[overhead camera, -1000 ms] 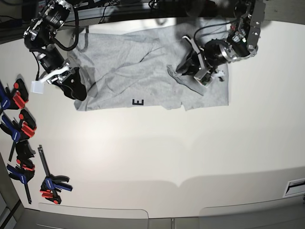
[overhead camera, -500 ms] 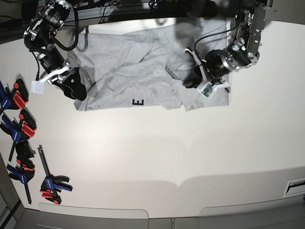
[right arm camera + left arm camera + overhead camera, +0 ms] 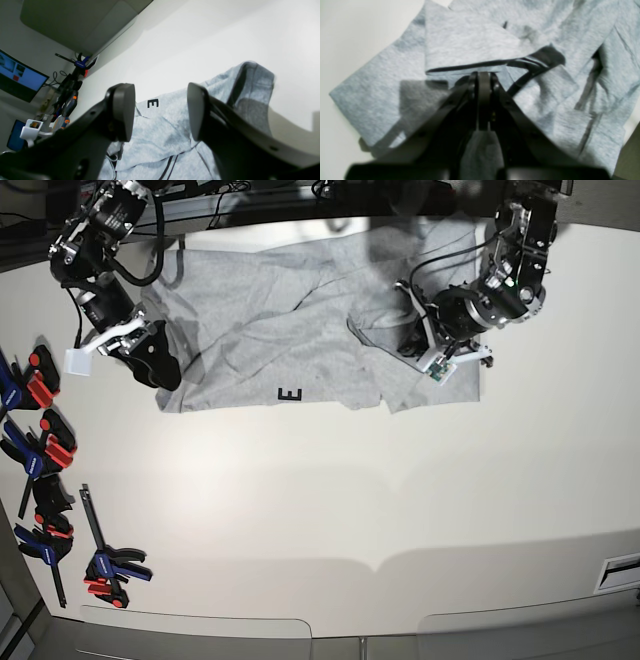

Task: Fold the T-shirt properly
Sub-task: 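Drag the left gripper across the shirt toward the right gripper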

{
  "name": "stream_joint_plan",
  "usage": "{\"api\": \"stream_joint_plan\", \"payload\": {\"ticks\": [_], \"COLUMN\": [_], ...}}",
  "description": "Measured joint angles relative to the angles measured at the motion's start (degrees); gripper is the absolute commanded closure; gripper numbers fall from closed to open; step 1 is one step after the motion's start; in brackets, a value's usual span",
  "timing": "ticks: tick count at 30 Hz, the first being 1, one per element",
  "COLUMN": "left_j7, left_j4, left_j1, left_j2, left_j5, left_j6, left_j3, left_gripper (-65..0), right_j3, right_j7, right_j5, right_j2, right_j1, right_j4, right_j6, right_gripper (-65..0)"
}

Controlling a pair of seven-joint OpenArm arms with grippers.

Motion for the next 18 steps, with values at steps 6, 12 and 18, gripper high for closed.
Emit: {"api": "stream_joint_plan", "payload": {"ticks": [6,12,18], "left_j7": [-2.6,-3.0,-0.5], "left_j4": [-4.0,-12.1,-12.2], "left_j1": [-0.3,-6.2,-11.3], "left_j2": [1.4,6.7,8.7], "left_j5": [-2.1,-2.2,-2.6], "left_j6": [0.6,0.5,0.5], "left_j3": [0.7,4.4,8.7], "left_gripper": [0.0,0.0,0.0], "right_j3": [0.0,0.0,0.0], "right_j7": [0.0,0.0,-0.1], "right_j5": [0.0,0.0,0.1], "right_j2": [0.0,0.0,0.0], "right_j1": [0.0,0.0,0.0], "right_j4": [0.0,0.0,0.0], "right_j6": [0.0,0.0,0.0], "right_gripper": [-31.4,-31.4,-31.4]}}
